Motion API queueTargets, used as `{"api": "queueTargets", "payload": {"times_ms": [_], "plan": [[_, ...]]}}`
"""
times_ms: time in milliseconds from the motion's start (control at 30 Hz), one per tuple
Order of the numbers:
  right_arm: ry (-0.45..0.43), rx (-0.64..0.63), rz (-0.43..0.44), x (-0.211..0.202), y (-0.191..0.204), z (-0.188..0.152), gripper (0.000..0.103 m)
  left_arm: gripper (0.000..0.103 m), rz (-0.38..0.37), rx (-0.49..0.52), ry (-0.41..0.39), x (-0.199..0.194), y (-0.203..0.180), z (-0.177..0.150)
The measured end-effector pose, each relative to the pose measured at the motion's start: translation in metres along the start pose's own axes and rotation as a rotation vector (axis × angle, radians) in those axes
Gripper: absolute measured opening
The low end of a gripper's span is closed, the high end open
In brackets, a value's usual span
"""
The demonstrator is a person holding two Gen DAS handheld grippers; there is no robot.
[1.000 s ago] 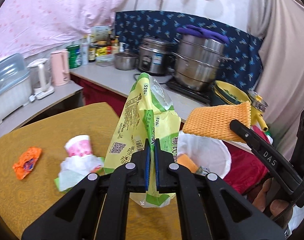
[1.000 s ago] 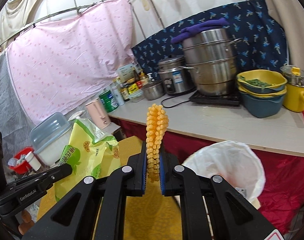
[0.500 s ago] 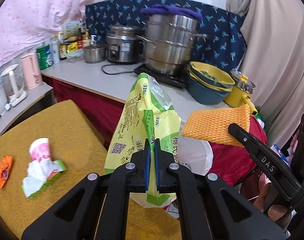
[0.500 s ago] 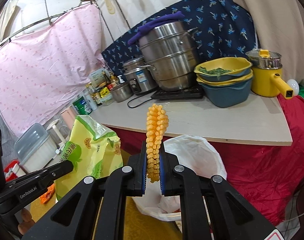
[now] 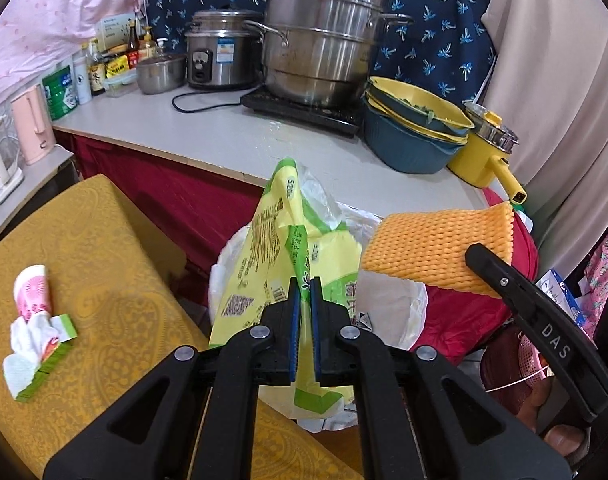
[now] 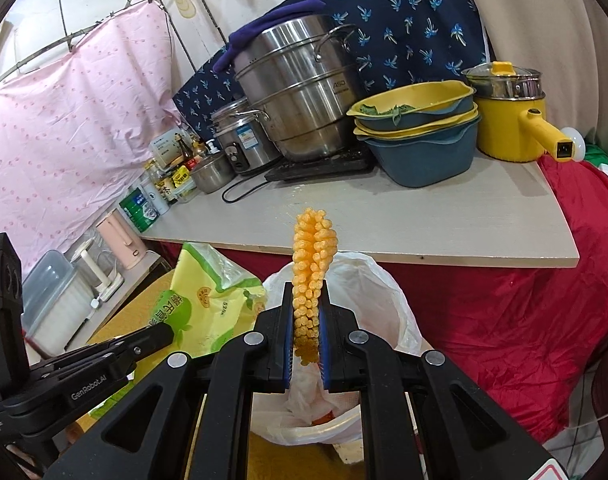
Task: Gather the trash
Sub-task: 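Carry the snack bag and mesh sleeve over the bin and open both tools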
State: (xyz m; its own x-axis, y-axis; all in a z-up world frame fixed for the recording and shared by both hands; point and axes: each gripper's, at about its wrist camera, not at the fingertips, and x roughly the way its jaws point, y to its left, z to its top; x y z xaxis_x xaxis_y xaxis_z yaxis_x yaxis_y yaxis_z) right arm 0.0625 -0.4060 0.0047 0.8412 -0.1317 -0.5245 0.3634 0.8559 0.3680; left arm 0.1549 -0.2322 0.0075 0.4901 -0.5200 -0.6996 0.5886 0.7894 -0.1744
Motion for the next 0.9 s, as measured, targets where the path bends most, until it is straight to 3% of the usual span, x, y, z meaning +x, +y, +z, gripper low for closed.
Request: {"api": "queueTargets", "payload": {"times_ms": [67, 200, 267, 400, 533, 900], "plan": [[0.006, 0.0, -0.003, 0.005, -0.001, -0.001, 0.01, 0.011, 0.003, -0.004, -0.001, 0.006, -0.002, 0.002], [0.021, -0.003, -0.006, 0.015, 0.0, -0.004, 0.01, 0.043, 0.022, -0.012, -0.007, 0.015, 0.0, 0.006], [0.026, -0.007, -0.006, 0.02, 0.002, -0.005, 0.011, 0.051, 0.03, -0.022, -0.018, 0.014, 0.003, 0.007], [0.035, -0.01, -0.005, 0.028, 0.008, -0.007, 0.019, 0.053, 0.039, -0.043, -0.025, 0.013, 0.015, 0.009], [0.016, -0.013, -0.005, 0.029, 0.017, -0.007, 0.043, 0.056, 0.057, -0.065, -0.034, 0.01, 0.03, 0.009], [0.007, -0.044, 0.02, 0.022, 0.046, -0.006, 0.044, 0.057, 0.091, -0.116, -0.072, -0.022, 0.065, 0.005]]}}
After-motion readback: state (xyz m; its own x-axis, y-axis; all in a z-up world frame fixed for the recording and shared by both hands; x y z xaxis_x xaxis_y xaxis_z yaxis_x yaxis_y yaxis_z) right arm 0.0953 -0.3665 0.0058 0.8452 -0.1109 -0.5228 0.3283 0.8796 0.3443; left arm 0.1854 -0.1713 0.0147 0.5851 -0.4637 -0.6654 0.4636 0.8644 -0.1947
